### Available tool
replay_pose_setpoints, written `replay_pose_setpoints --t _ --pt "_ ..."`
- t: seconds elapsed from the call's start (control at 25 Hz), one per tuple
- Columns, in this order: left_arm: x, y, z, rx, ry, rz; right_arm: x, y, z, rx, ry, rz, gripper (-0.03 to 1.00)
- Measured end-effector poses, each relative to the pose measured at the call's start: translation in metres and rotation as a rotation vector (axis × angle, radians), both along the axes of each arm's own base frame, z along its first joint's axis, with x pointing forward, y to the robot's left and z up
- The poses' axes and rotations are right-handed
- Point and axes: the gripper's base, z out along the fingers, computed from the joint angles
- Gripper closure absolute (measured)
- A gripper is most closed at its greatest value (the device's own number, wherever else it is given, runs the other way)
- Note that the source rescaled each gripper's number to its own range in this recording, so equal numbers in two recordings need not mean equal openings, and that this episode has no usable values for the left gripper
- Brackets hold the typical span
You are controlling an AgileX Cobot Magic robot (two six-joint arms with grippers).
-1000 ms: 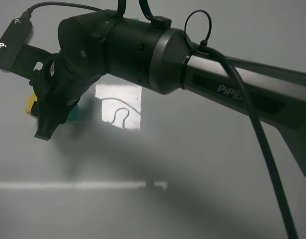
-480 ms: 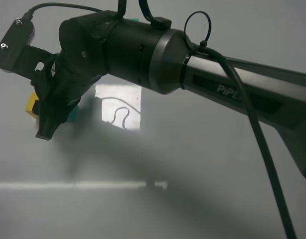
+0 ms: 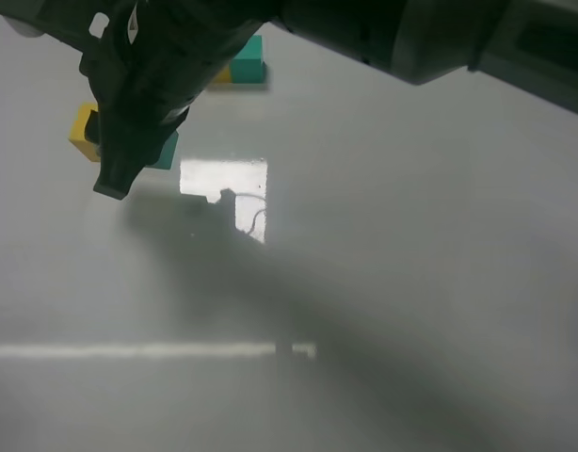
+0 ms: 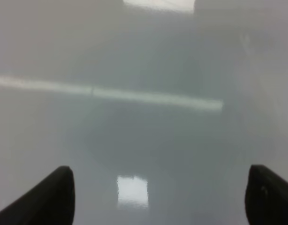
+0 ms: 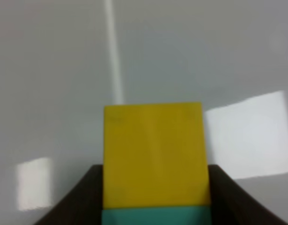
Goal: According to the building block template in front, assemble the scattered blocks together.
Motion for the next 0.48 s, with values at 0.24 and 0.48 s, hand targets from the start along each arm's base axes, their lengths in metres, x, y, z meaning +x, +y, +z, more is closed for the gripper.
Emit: replay_pose_setpoints --t 0.24,0.48 --pt "0.000 0.000 0.000 0.000 0.000 0.000 0.016 -0.026 0.012 -0.024 -0.016 -0.065 0.96" --pt "0.000 0.000 0.000 0.000 0.000 0.000 0.040 -0.043 -0.003 -0.085 0.003 -0.091 0.96"
